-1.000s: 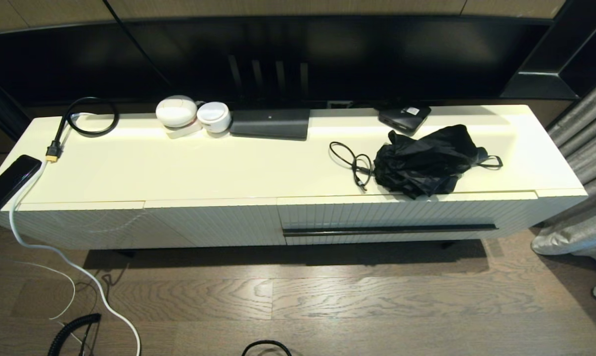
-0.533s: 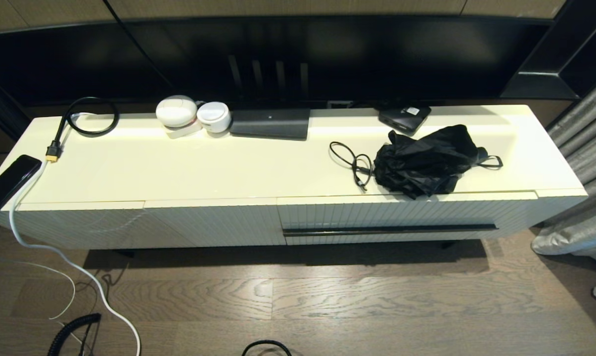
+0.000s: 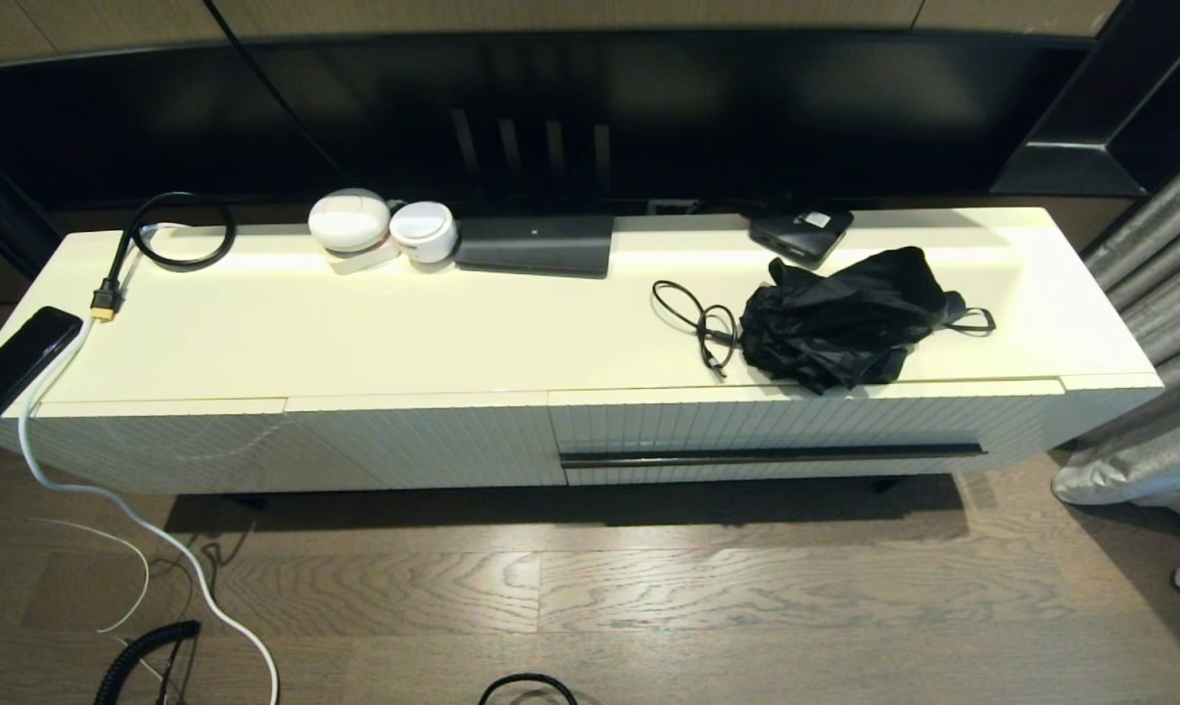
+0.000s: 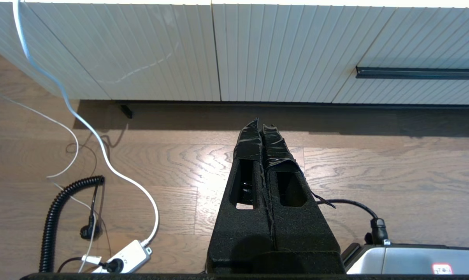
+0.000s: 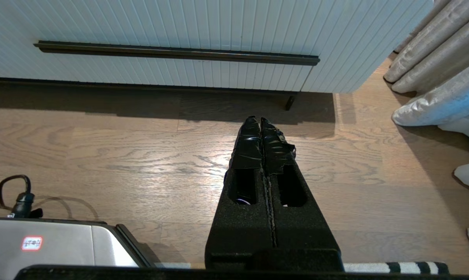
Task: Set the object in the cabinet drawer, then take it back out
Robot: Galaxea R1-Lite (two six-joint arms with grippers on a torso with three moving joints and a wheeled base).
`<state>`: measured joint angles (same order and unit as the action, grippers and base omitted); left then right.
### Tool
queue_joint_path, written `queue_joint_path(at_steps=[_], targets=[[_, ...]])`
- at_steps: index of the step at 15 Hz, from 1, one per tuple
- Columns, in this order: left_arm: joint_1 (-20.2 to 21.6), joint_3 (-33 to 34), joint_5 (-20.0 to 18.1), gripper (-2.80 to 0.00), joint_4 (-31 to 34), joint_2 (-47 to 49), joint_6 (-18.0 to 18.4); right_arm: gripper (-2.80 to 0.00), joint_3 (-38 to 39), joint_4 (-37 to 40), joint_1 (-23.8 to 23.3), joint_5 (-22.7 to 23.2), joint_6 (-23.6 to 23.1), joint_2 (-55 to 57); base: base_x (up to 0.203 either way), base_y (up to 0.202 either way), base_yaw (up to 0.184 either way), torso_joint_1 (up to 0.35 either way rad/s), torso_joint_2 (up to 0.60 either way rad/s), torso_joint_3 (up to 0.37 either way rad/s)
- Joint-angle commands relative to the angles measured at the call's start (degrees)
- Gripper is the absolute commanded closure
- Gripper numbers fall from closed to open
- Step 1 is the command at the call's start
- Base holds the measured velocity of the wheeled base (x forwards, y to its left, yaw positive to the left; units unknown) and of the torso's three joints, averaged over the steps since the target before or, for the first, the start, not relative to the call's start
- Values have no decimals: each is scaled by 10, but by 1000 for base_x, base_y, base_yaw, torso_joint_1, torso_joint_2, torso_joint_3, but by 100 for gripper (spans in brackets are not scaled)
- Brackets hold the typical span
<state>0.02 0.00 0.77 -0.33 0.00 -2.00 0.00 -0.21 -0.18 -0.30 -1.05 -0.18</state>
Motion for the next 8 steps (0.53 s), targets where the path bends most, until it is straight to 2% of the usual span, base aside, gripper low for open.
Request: queue_joint_path(at_steps=[1,3,8], targets=[[0,0,1,0,0,0,0,0,-1,0,0,-1,4,1,0,0,0,0,0,0],[0,1,0,0,0,0,0,0,0,-1,0,-5,20,0,0,0,0,0,0,0],[0,0,0,0,0,0,0,0,-1,-1,0,-6,23,1,0,0,0,0,0,0]])
